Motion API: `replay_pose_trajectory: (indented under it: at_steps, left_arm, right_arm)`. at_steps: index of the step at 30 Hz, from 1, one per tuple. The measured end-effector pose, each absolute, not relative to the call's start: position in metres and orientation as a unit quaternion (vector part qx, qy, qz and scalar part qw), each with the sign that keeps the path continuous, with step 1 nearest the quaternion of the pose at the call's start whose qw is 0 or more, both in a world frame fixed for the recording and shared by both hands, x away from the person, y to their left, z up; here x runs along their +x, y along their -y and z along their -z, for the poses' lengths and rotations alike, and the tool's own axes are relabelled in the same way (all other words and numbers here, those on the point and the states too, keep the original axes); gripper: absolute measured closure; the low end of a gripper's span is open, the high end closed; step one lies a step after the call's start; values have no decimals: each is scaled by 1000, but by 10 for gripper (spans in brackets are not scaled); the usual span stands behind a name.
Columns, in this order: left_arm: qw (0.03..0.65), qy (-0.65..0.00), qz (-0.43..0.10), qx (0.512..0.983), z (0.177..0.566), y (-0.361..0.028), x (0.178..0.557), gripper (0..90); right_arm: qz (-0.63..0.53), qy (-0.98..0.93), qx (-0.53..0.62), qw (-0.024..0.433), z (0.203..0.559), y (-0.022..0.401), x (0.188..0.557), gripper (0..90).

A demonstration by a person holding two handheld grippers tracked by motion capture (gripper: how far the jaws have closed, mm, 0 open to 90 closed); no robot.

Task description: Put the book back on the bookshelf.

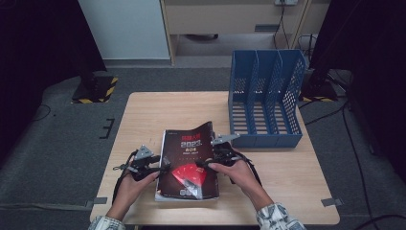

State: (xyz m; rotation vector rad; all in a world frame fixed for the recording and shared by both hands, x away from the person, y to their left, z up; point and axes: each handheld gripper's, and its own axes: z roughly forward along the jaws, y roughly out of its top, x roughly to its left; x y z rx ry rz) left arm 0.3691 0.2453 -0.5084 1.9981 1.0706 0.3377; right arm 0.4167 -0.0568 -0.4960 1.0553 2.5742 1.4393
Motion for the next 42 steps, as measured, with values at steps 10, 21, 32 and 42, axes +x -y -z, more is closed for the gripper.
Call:
replay_pose_trajectory:
  at_steps: [10, 21, 32, 42]
  left_arm:
    - [420, -426, -128, 791, 510, -248, 370, 369]
    - [422, -423, -125, 792, 510, -246, 371, 322]
    - [443, -418, -133, 782, 506, -248, 369, 171]
    - [456, -416, -132, 775, 504, -251, 370, 95]
  right_arm:
    - [-437, -826, 356, 9, 503, 37, 422, 335]
    - [-459, -806, 371, 36, 503, 46, 419, 726]
    - [-484, -802, 344, 61, 487, 49, 414, 818]
    - [-498, -799, 322, 97, 474, 50, 411, 844]
